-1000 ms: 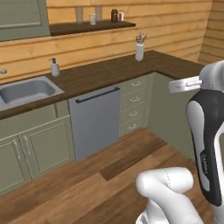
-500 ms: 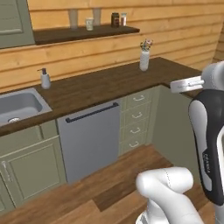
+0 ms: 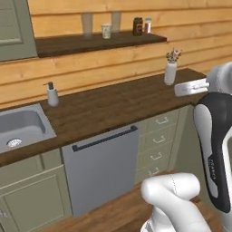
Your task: Gather all objects into one cabinet and sort the glasses and bowls to opposite sides.
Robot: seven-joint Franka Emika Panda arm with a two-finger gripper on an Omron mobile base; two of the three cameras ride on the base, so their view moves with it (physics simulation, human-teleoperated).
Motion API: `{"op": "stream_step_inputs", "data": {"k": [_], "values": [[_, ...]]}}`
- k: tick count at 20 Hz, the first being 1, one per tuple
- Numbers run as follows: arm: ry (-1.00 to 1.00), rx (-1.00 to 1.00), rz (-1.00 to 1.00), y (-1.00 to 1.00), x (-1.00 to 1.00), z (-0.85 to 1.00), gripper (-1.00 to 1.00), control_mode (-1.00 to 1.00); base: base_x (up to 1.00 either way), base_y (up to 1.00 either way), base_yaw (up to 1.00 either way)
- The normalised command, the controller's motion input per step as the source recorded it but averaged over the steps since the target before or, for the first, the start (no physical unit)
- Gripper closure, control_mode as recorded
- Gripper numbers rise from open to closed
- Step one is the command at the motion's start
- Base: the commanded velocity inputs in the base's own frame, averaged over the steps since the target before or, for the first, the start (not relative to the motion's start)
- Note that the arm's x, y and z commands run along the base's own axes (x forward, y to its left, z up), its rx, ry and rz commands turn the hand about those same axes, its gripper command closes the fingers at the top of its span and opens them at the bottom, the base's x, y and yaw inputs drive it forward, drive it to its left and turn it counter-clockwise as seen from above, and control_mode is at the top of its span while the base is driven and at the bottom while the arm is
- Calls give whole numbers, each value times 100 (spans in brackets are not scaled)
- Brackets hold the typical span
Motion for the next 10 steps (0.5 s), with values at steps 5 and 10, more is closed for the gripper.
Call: {"op": "stream_step_inputs", "data": {"k": [5, 10], "values": [[0, 0, 0, 0, 0, 0, -100, 100, 21, -6, 8], [0, 0, 0, 0, 0, 0, -100, 100, 47, -59, 29]]}}
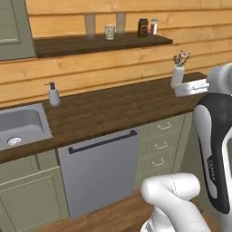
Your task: Gather all objects into one cabinet and sort the glasses and bowls to opposite sides.
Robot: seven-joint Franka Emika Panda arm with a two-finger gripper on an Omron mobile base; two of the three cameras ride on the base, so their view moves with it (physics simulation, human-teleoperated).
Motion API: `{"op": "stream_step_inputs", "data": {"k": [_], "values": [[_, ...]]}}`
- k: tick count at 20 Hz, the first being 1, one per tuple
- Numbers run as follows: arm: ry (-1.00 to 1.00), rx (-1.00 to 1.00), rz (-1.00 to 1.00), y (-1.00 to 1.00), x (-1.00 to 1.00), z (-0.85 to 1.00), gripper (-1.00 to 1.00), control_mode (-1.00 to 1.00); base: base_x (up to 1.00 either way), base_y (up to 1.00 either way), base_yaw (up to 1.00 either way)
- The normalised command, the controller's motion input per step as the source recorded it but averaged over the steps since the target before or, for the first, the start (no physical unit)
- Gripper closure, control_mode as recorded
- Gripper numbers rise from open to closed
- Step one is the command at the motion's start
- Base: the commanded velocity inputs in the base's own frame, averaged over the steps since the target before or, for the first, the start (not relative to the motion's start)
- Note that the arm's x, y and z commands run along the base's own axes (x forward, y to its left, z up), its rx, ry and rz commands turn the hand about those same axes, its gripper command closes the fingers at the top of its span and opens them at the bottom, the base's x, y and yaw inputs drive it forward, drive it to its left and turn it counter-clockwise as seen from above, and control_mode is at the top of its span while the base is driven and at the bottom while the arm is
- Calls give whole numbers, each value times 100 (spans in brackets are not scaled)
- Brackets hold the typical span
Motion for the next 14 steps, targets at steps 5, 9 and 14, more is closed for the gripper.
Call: {"op": "stream_step_inputs", "data": {"k": [5, 9, 14], "values": [[0, 0, 0, 0, 0, 0, -100, 100, 58, -59, 9], [0, 0, 0, 0, 0, 0, -100, 100, 22, 0, 6], [0, 0, 0, 0, 0, 0, -100, 100, 36, -12, 37]]}}
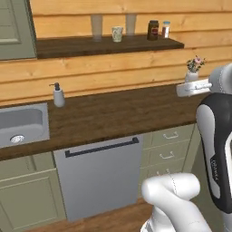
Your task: Gather all objects into one cabinet and sort the glasses and bowls to opposite sides.
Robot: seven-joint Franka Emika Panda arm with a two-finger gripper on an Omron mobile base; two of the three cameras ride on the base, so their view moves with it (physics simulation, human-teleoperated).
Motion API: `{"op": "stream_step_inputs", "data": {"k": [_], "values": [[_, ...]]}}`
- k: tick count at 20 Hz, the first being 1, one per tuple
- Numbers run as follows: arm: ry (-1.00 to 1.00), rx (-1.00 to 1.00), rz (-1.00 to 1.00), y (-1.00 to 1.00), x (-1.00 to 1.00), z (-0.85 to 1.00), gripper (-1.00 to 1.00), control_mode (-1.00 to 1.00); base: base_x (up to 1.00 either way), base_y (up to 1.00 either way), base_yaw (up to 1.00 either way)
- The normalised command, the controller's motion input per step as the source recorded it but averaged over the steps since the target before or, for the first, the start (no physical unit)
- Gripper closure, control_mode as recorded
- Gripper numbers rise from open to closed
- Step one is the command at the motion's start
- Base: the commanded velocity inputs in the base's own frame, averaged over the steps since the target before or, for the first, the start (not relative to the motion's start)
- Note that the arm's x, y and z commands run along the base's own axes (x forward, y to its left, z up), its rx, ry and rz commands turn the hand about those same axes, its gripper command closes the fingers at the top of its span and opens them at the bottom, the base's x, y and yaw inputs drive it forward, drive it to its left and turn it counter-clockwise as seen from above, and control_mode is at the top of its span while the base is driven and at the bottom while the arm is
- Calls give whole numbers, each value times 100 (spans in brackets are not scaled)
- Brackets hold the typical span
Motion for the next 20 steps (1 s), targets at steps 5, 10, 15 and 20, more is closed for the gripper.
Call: {"op": "stream_step_inputs", "data": {"k": [5, 10, 15, 20], "values": [[0, 0, 0, 0, 0, 0, -100, 100, 34, 1, 4], [0, 0, 0, 0, 0, 0, -100, 100, 78, -1, 4], [0, 0, 0, 0, 0, 0, -100, 100, 44, 0, 2], [0, 0, 0, 0, 0, 0, -100, 100, 48, -6, 5]]}}
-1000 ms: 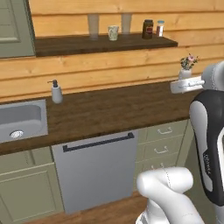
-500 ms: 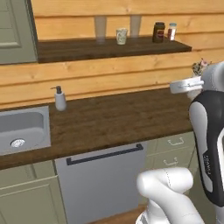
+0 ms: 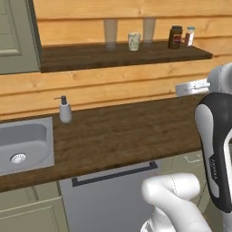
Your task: Gather all objects into one cabinet and sort the glasses and bowls to opposite sides.
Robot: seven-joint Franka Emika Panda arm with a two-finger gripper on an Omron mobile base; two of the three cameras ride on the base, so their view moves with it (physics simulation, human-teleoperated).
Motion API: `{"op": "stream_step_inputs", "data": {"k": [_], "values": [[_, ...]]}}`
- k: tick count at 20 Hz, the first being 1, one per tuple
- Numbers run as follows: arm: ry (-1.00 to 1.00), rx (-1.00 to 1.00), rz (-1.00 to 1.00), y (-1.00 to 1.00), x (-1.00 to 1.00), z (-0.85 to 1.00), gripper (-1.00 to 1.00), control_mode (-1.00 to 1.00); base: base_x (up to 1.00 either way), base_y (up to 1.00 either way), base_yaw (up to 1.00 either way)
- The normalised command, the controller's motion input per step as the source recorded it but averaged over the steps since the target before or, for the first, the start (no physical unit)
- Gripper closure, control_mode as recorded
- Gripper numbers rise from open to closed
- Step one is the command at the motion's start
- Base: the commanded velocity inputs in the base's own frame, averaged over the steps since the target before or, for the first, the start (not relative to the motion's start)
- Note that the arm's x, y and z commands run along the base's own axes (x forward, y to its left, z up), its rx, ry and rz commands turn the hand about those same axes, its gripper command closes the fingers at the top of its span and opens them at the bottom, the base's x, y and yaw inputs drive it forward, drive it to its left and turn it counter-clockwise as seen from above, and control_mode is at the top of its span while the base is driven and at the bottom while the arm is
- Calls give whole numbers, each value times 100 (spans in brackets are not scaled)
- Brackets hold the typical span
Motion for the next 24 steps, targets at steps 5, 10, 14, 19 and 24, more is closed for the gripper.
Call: {"op": "stream_step_inputs", "data": {"k": [5, 10, 14, 19, 24], "values": [[0, 0, 0, 0, 0, 0, -100, 100, 30, 0, 2], [0, 0, 0, 0, 0, 0, -100, 100, 45, -3, 2], [0, 0, 0, 0, 0, 0, -100, 100, 21, 0, 1], [0, 0, 0, 0, 0, 0, -100, 100, 43, -2, 3], [0, 0, 0, 0, 0, 0, -100, 100, 19, 0, 0]]}}
